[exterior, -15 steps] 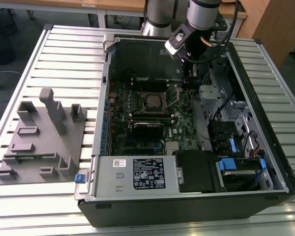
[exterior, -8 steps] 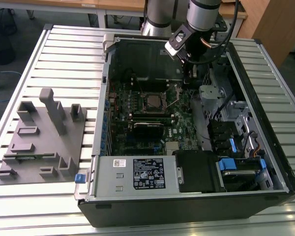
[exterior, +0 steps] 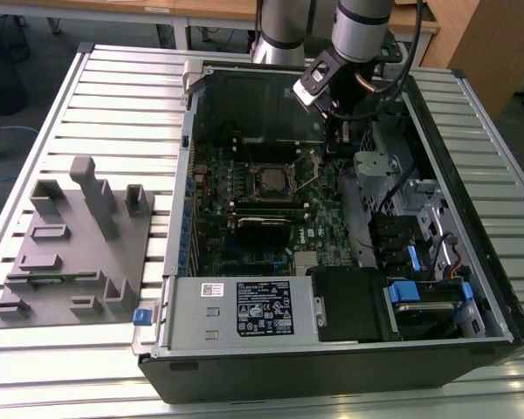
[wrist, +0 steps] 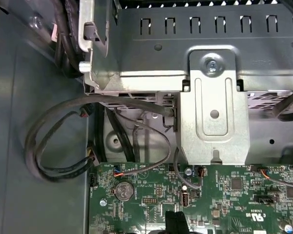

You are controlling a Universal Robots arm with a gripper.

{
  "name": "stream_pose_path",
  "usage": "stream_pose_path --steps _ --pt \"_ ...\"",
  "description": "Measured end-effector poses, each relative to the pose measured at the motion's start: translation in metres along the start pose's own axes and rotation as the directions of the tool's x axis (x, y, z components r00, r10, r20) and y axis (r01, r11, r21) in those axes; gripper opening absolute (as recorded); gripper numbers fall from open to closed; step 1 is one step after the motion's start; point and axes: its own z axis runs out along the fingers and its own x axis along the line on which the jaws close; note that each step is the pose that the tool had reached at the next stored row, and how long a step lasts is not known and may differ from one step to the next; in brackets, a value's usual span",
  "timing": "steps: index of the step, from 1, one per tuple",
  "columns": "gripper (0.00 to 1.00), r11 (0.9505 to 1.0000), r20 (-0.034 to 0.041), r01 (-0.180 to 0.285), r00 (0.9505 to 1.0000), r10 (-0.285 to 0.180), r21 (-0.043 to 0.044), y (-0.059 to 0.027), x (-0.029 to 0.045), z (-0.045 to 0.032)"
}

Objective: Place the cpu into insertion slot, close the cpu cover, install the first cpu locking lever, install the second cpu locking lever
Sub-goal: 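Close the cpu cover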

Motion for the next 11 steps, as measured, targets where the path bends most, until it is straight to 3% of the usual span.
stream_pose_path --steps 11 --pt "0.1 1.0 0.0012 0.0 1.0 0.0 0.0 0.0004 0.0002 0.0103"
